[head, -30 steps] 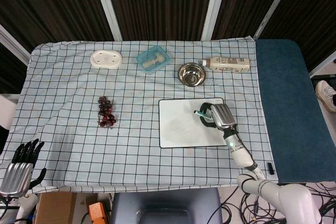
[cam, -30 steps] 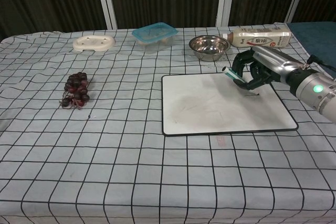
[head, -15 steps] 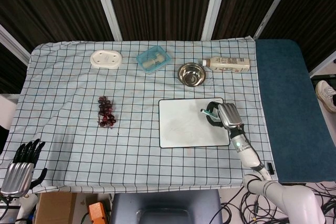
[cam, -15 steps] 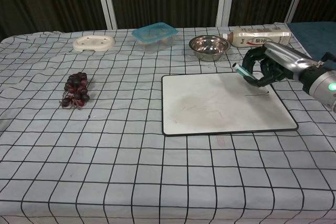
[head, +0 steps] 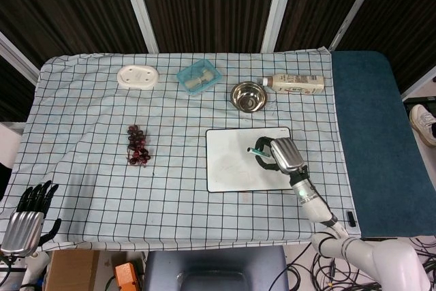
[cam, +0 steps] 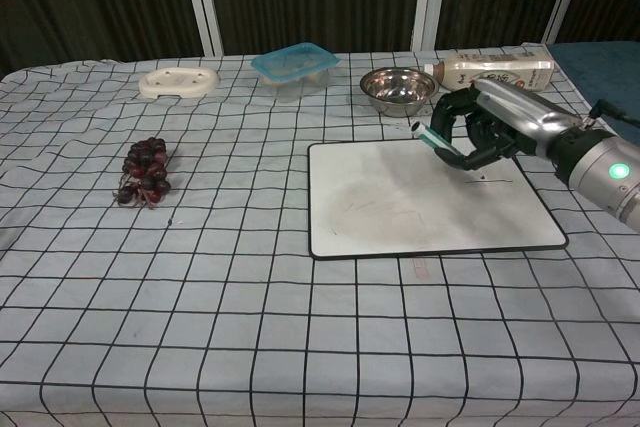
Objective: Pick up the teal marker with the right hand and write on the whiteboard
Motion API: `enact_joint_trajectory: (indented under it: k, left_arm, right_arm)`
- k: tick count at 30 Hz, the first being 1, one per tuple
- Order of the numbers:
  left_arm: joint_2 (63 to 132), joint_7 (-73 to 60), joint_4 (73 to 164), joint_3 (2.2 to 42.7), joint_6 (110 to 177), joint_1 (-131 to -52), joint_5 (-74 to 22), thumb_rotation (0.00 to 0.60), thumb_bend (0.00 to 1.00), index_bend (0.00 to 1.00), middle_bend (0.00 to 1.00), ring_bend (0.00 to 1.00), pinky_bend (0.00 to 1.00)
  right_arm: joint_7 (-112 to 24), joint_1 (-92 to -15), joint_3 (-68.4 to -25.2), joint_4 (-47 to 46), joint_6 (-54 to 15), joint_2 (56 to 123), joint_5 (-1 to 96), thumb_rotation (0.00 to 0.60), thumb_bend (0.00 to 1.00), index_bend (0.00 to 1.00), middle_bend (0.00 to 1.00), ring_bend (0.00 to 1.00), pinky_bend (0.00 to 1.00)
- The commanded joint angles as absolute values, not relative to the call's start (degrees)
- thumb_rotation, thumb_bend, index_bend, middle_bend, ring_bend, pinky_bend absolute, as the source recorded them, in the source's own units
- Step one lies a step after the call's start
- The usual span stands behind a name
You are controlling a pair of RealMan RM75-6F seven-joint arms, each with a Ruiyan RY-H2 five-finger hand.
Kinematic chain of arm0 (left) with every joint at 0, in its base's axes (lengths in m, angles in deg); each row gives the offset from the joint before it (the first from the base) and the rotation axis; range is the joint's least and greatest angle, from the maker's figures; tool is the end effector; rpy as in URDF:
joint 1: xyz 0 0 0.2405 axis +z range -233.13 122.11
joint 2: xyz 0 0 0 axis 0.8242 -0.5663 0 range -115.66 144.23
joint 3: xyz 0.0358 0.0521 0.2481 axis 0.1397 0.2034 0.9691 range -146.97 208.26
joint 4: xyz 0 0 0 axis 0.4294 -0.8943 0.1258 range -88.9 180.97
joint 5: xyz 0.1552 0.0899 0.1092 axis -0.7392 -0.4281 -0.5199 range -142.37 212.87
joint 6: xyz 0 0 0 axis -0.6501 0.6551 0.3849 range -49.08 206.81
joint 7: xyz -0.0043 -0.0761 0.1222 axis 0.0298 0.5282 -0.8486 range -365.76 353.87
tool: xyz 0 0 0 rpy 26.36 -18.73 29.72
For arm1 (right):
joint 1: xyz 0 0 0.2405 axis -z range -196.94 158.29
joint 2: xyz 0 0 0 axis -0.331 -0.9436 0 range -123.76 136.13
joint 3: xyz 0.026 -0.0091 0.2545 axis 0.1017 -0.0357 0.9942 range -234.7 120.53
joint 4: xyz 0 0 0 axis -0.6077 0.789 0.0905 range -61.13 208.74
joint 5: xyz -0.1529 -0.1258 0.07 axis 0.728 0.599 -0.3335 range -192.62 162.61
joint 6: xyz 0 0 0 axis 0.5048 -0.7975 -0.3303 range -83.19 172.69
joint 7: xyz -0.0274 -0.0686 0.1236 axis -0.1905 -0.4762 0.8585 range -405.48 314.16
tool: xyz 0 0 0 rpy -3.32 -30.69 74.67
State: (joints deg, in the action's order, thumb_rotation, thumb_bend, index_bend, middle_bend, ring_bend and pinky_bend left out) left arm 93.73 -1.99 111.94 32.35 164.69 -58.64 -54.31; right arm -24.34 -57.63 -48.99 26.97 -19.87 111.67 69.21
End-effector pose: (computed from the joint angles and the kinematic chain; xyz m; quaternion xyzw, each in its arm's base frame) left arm -0.3706 0.1581 0.1026 -0.6407 -0.3631 -0.3343 0.5881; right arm -0.2100 -0.3631 -0.0431 0.6571 -0.4178 0.4943 0.3864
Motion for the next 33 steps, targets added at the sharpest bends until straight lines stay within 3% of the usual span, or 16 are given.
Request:
enact_joint_trajectory:
  k: [1,33]
  left_arm:
    - [93.71,-2.02,111.95,32.36,164.7,-58.6,-54.29,0.6,0.38,0.0,0.0,0.0,0.06]
    - [93.64,-2.13,112.15,32.44,164.05,-58.83,-54.22,0.6,0.39,0.0,0.0,0.0,0.06]
  right_arm:
    - [-24.79,-57.9,-49.27,28.25,-19.43,112.88,69.34,0.6,0.33,1.0,0.76,0.72,0.76]
    - [-21.23,-57.29,-50.16,33.86,-19.11,115.03,69.8,0.6,0.33,1.0,0.76,0.72,0.76]
